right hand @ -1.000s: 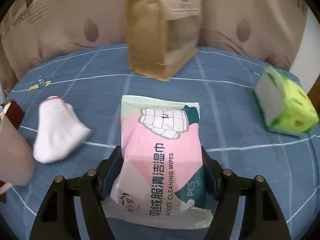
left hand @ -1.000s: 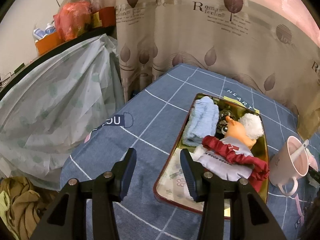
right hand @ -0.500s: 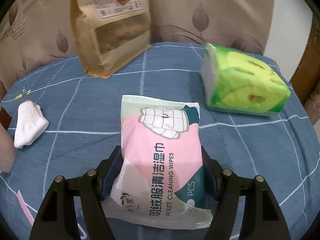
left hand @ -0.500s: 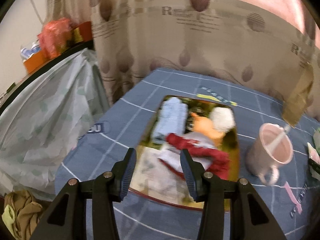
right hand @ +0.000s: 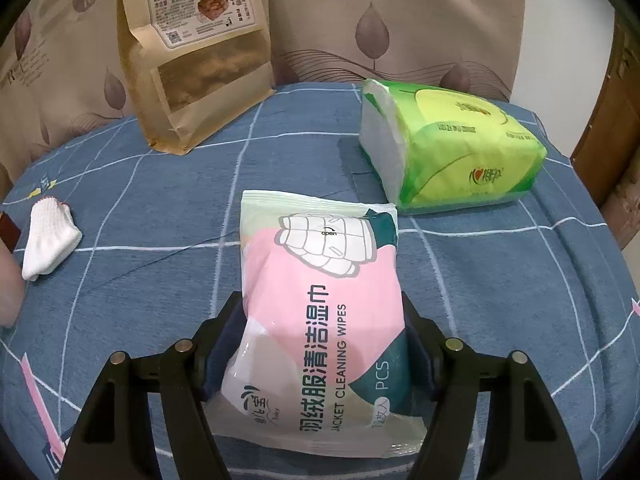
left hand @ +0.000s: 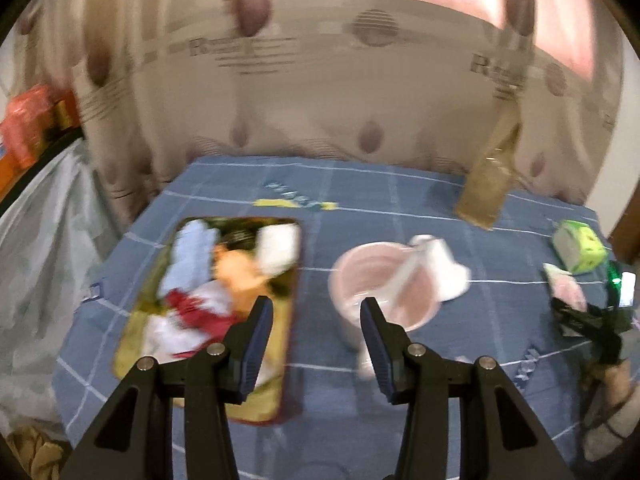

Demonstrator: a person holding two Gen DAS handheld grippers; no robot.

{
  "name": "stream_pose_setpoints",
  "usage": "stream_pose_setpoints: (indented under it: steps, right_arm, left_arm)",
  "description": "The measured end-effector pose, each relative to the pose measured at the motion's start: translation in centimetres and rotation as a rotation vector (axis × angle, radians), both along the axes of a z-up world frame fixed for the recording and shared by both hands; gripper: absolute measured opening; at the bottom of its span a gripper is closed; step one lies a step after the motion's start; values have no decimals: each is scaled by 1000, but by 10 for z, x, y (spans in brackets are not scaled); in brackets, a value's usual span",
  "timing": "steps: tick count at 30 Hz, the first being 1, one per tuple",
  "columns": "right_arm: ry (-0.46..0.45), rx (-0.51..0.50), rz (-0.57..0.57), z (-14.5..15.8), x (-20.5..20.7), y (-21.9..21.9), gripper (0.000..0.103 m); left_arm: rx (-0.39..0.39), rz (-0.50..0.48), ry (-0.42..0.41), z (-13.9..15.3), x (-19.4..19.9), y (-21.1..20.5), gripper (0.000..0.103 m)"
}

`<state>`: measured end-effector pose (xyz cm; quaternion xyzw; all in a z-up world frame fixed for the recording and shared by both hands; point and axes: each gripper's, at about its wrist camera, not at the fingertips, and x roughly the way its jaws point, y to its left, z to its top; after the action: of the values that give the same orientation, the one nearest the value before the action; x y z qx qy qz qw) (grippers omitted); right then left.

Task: Organize soft objects
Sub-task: 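Grasp the white red-trimmed sock with the left gripper while right holds the wipes packet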

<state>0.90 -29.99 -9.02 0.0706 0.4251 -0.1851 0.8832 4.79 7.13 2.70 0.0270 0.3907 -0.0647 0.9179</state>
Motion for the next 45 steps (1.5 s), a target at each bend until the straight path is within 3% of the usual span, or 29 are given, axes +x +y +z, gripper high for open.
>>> stream_pose_setpoints:
  steps: [5, 10, 14, 22, 29, 38, 45]
  right_arm:
    - [-1, 5, 1, 0, 0, 1, 69]
    - [-5, 16, 2, -1, -1, 2, 71]
    - [-7, 22, 4, -1, 0, 1, 72]
    - [-12, 34, 8, -1, 0, 0, 74]
    - [-12, 38, 15, -1, 1, -1, 76]
    - [-12, 44, 23, -2, 1, 0, 79]
    - [-12, 44, 23, -2, 1, 0, 79]
  left_arm:
    - [-25, -90, 40, 5, 7, -49, 46]
    - [-73, -204, 139, 6, 23, -105, 46]
    - [-79, -240, 172, 8, 41, -137, 46]
    - [-83, -192, 319, -14, 99, -174, 46]
    - [-50, -129, 395, -45, 137, -188, 46]
    - [-28, -13, 437, -72, 158, -183, 46]
    - [6, 24, 447, -87, 167, -185, 46]
